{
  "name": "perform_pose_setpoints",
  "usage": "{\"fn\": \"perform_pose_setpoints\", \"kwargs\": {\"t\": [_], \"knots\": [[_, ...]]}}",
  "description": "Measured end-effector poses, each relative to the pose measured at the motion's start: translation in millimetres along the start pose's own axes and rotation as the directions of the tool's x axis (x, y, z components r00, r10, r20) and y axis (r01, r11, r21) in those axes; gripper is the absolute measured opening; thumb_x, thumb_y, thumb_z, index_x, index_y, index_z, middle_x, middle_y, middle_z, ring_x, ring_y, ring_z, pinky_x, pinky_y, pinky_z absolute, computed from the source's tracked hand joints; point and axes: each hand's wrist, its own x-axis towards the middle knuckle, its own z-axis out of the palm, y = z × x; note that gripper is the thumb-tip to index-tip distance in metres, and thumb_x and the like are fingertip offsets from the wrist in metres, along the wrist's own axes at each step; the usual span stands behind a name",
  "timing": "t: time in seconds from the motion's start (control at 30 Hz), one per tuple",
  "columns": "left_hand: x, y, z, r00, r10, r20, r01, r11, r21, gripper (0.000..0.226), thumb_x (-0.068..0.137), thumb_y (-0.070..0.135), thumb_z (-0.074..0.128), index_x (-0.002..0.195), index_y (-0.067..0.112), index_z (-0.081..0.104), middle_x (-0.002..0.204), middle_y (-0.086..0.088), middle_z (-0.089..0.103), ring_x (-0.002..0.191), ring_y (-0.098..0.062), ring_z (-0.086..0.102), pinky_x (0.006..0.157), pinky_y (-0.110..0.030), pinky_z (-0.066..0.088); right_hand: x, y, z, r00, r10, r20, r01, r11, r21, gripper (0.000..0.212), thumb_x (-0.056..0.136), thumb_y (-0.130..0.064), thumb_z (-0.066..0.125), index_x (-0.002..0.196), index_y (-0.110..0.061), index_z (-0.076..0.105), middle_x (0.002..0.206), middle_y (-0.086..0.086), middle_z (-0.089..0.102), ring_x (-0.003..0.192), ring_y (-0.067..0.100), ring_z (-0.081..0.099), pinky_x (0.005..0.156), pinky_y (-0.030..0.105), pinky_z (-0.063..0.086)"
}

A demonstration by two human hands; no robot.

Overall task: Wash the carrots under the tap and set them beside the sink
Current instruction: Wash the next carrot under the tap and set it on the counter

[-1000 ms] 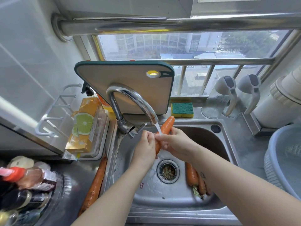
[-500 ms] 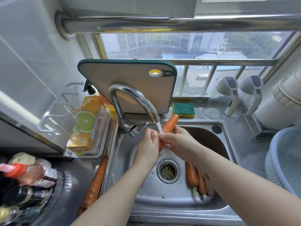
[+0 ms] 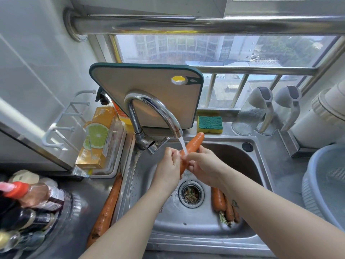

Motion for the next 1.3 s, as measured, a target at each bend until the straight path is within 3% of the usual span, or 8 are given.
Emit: {"fn": "perform_pose_setpoints", "kwargs": {"t": [0.5, 0.7, 0.87, 0.93, 1.0, 1.13, 1.2, 1.3], "knots": [[5.0, 7.1, -4.1, 0.981, -0.154, 0.122, 0.175, 0.967, -0.187, 0.024, 0.101, 0.037, 0.029, 0.086, 0.023, 0.042, 0.075, -0.005, 0.059, 0.047, -0.014, 0.053, 0.043, -0.022, 0.040, 0.8, 3.8, 1.5, 0.992, -0.097, -0.081, 0.094, 0.995, -0.042, 0.028, 0.088, 0.001, 0.059, 0.113, 0.000, 0.048, 0.091, 0.016, 0.058, 0.083, 0.025, 0.059, 0.080, 0.036, 0.049], [5.0, 0.6, -20.1, 0.867, -0.177, 0.466, 0.430, 0.737, -0.521, 0.023, 0.095, 0.028, 0.053, 0.112, 0.012, 0.050, 0.084, -0.008, 0.060, 0.049, -0.008, 0.047, 0.038, -0.014, 0.036, 8.3, -6.3, -6.6, 0.958, 0.055, -0.282, -0.054, 0.998, 0.011, 0.030, 0.091, -0.036, 0.058, 0.102, -0.008, 0.057, 0.093, 0.015, 0.064, 0.081, 0.025, 0.064, 0.077, 0.037, 0.054], [15.8, -7.6, -24.2, 0.907, -0.239, 0.348, 0.415, 0.654, -0.632, 0.028, 0.089, 0.010, 0.060, 0.117, 0.015, 0.056, 0.089, -0.010, 0.060, 0.057, -0.011, 0.052, 0.045, -0.015, 0.046, -3.7, -20.9, -27.8, 0.962, -0.141, -0.234, 0.064, 0.949, -0.308, 0.039, 0.081, -0.019, 0.073, 0.115, -0.012, 0.055, 0.106, 0.015, 0.063, 0.083, 0.023, 0.070, 0.071, 0.031, 0.058], [17.5, -6.0, -15.4, 0.926, -0.286, 0.247, 0.378, 0.680, -0.628, 0.015, 0.092, 0.015, 0.059, 0.107, 0.017, 0.058, 0.086, -0.009, 0.060, 0.059, -0.013, 0.052, 0.044, -0.016, 0.046, -9.6, -28.4, -34.6, 0.953, -0.263, -0.152, 0.123, 0.791, -0.600, 0.034, 0.076, -0.022, 0.078, 0.105, -0.017, 0.063, 0.099, 0.011, 0.068, 0.078, 0.018, 0.070, 0.071, 0.031, 0.058], [19.5, -7.2, -7.5, 0.943, -0.297, 0.150, 0.330, 0.783, -0.527, 0.011, 0.094, 0.025, 0.055, 0.100, 0.017, 0.060, 0.080, -0.007, 0.059, 0.056, -0.012, 0.052, 0.044, -0.019, 0.043, -14.7, -40.6, -42.7, 0.947, -0.320, 0.022, 0.148, 0.374, -0.916, 0.029, 0.072, -0.029, 0.080, 0.098, -0.024, 0.068, 0.085, -0.001, 0.070, 0.073, 0.012, 0.066, 0.069, 0.031, 0.054], [22.7, -0.6, 2.1, 0.985, -0.169, -0.035, 0.164, 0.981, -0.104, 0.030, 0.098, 0.032, 0.039, 0.089, 0.014, 0.061, 0.062, -0.003, 0.052, 0.059, -0.022, 0.052, 0.054, -0.024, 0.037, -23.1, -43.8, -37.1, 0.949, -0.201, 0.244, 0.148, -0.400, -0.904, 0.017, 0.078, -0.035, 0.067, 0.092, -0.026, 0.063, 0.080, -0.006, 0.061, 0.082, 0.019, 0.062, 0.062, 0.026, 0.039], [23.7, 6.4, 5.4, 0.986, -0.155, -0.064, 0.150, 0.985, -0.080, 0.032, 0.098, 0.027, 0.034, 0.084, 0.015, 0.060, 0.066, -0.003, 0.054, 0.065, -0.022, 0.052, 0.057, -0.027, 0.036, -26.1, -32.4, -31.5, 0.931, -0.236, 0.278, 0.122, -0.516, -0.848, 0.019, 0.082, -0.035, 0.061, 0.093, -0.023, 0.054, 0.091, -0.001, 0.063, 0.087, 0.024, 0.062, 0.063, 0.028, 0.037], [27.4, 12.7, 9.8, 0.977, -0.214, -0.020, 0.203, 0.948, -0.246, 0.031, 0.098, 0.023, 0.036, 0.086, 0.015, 0.063, 0.080, -0.003, 0.064, 0.078, -0.021, 0.060, 0.075, -0.031, 0.049, -27.2, -23.0, -28.6, 0.951, -0.265, 0.162, 0.064, -0.343, -0.937, 0.018, 0.080, -0.033, 0.063, 0.077, -0.022, 0.048, 0.081, 0.000, 0.064, 0.075, 0.022, 0.060, 0.059, 0.027, 0.038]]}}
